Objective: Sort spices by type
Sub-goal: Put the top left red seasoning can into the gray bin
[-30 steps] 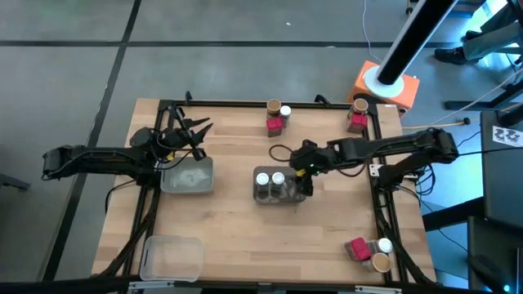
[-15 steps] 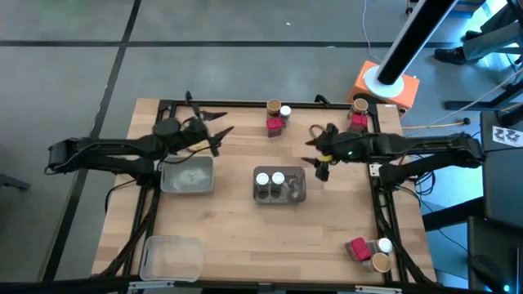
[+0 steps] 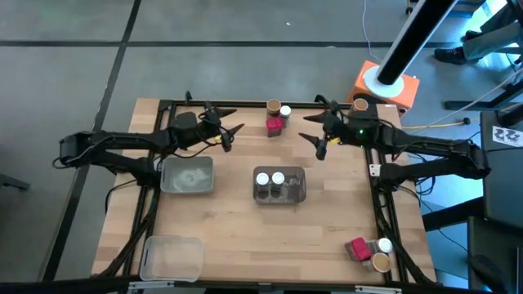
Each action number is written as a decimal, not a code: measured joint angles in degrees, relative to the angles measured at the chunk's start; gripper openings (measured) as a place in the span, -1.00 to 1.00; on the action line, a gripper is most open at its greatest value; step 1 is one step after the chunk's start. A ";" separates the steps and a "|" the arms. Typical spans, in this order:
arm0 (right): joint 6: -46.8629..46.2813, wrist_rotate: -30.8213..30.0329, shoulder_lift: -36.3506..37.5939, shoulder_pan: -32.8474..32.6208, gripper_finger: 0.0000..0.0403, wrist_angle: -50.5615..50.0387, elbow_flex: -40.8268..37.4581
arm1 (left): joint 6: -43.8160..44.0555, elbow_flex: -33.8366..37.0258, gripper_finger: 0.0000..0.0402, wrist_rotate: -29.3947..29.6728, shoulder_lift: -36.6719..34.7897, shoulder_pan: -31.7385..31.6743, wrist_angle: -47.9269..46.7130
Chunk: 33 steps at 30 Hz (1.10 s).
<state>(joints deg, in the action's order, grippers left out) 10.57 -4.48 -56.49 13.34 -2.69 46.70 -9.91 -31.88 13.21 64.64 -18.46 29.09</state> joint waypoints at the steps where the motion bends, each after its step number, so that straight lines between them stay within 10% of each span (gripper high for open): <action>1: 1.20 2.87 0.00 0.88 0.31 1.17 0.00 | 0.74 0.02 0.33 0.00 0.02 0.03 -0.27; 13: 5.12 22.27 -0.37 8.13 0.31 12.10 -2.75 | 9.52 -4.30 0.33 -3.16 6.65 -1.30 -1.71; 33: 4.42 18.61 1.16 8.44 0.31 12.28 -5.35 | 4.20 -27.14 0.33 -3.42 29.72 -1.11 -20.89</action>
<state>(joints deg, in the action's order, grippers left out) 14.98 14.13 -55.33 21.78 9.59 41.34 -5.72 -59.02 9.79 94.36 -19.57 8.20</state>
